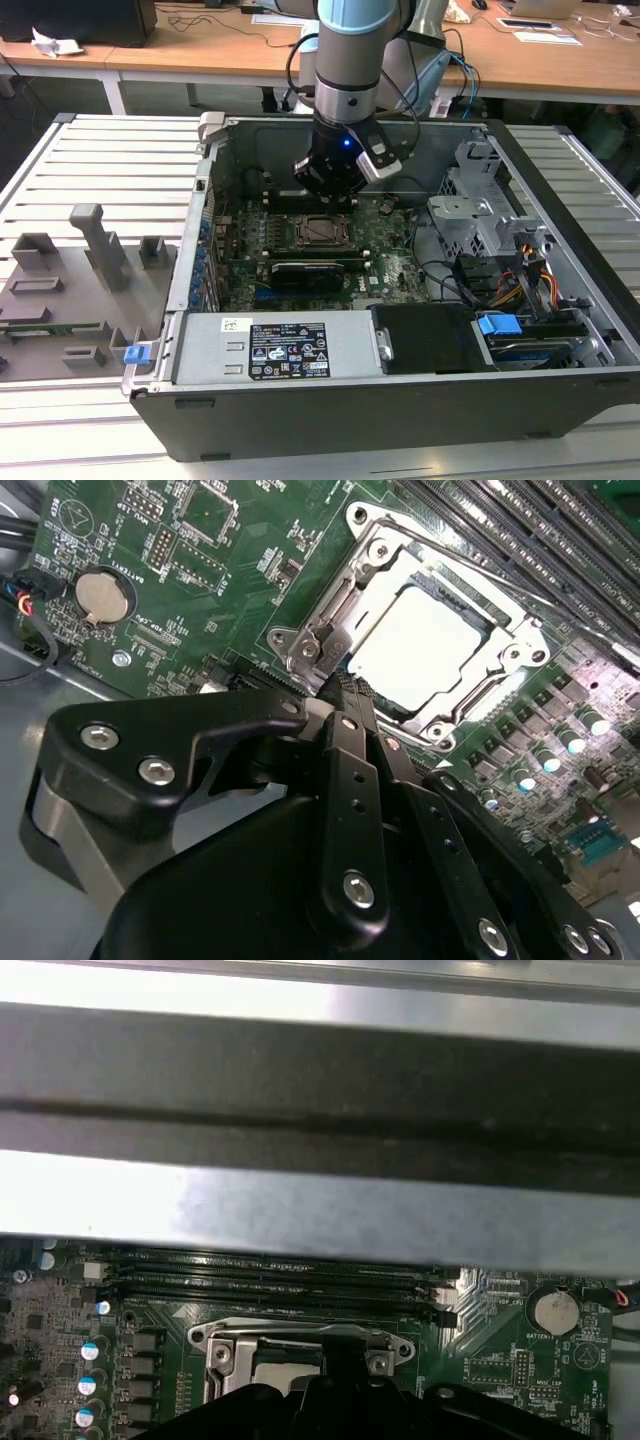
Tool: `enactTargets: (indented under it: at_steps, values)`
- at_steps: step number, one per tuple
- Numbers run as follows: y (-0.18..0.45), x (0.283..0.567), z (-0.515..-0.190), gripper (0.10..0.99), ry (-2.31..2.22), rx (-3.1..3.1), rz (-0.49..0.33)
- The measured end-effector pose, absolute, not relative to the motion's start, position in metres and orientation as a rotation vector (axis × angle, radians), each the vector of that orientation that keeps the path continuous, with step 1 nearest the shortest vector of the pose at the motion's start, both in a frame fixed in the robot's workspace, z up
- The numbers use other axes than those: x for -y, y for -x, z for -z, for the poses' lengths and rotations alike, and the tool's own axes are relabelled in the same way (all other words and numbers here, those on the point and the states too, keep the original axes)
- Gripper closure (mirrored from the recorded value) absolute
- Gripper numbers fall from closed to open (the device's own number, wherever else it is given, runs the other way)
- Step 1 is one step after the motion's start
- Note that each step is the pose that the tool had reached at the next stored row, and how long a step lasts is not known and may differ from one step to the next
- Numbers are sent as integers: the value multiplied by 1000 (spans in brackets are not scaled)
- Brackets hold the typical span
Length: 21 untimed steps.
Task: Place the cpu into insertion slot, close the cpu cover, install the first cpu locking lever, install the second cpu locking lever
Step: 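Install the second cpu locking lever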
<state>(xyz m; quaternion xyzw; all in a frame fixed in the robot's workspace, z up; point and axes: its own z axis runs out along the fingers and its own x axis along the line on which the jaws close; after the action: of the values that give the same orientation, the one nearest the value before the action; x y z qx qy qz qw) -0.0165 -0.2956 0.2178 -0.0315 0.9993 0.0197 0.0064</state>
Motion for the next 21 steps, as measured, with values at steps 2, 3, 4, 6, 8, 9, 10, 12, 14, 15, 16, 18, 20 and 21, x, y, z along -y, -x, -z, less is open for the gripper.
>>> enactTargets:
  at_steps: [2, 3, 4, 6, 8, 9, 10, 12, 14, 15, 16, 18, 20, 21]
  values:
    - [17, 298, -218, 980, 98, -3127, -62]
    - [17, 298, -218, 980, 98, -3127, -61]
    - [17, 298, -218, 980, 99, -3127, -61]
    - [17, 298, -220, 980, 99, -3127, -61]
    - [17, 298, -223, 980, 99, -3127, -60]
    - [16, 298, -222, 980, 98, -3127, -57]
    - [16, 298, -222, 980, 99, -3127, -54]
    - [17, 300, -223, 980, 98, -3127, -53]
    - [17, 303, -223, 980, 98, -3127, -53]
    - [17, 305, -223, 980, 98, -3127, -53]
    - [17, 306, -223, 980, 98, -3127, -53]
    - [17, 307, -223, 980, 98, -3127, -53]
    - [17, 307, -226, 980, 98, -3127, -53]
    - [17, 307, -228, 980, 98, -3127, -53]
